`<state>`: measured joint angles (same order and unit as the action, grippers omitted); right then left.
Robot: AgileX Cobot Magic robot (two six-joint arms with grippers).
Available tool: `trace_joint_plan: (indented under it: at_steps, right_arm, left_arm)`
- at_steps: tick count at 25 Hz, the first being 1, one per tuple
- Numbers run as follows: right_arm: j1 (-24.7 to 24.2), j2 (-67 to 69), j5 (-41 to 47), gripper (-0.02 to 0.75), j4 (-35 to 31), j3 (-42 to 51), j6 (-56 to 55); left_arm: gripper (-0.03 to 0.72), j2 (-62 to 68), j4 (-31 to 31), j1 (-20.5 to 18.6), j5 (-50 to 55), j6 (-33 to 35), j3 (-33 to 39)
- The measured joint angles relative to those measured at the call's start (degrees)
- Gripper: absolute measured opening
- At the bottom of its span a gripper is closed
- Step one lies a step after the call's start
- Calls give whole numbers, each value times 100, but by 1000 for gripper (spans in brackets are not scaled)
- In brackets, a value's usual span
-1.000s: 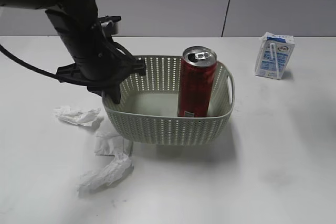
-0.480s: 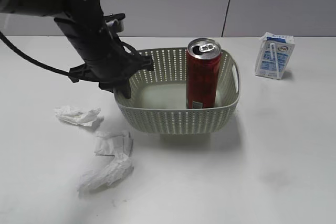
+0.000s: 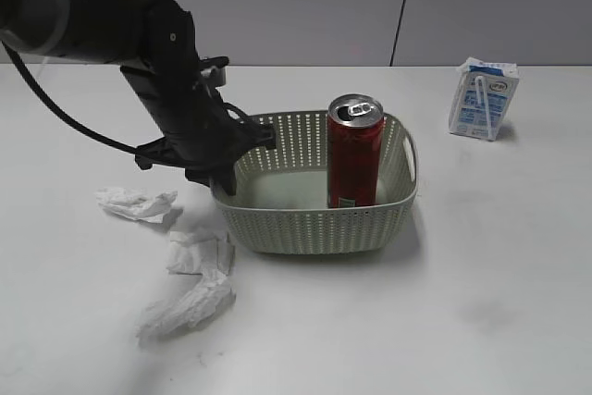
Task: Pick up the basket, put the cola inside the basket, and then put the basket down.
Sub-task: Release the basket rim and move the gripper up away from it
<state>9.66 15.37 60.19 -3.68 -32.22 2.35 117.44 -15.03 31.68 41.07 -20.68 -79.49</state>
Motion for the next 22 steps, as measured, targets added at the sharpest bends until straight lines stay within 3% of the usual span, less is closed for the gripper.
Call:
trace_joint_plan:
  at_steps: [4,6,11,13,18,22]
  right_arm:
    - [0,-805,-29,585,0,253,58]
    - [0,-1170,-35,585,0,460,65]
    - [0,-1556,-210,584,6,656,80]
    - [0,-1556,-400,582,6,745,80]
    - [0,-1556,-565,582,64,831,87]
    - [0,-1556,-590,582,70,831,98]
  left_arm:
    - [56,38,-6,0,-189,0,0]
    - [154,38,-10,0,-263,0,0]
    - [516,50,-9,-9,-242,-5,0]
    - [601,4,-4,-11,-229,-11,0]
    - [645,-479,148,-182,-216,-2,0]
    - [645,-1021,223,-687,-52,418,0]
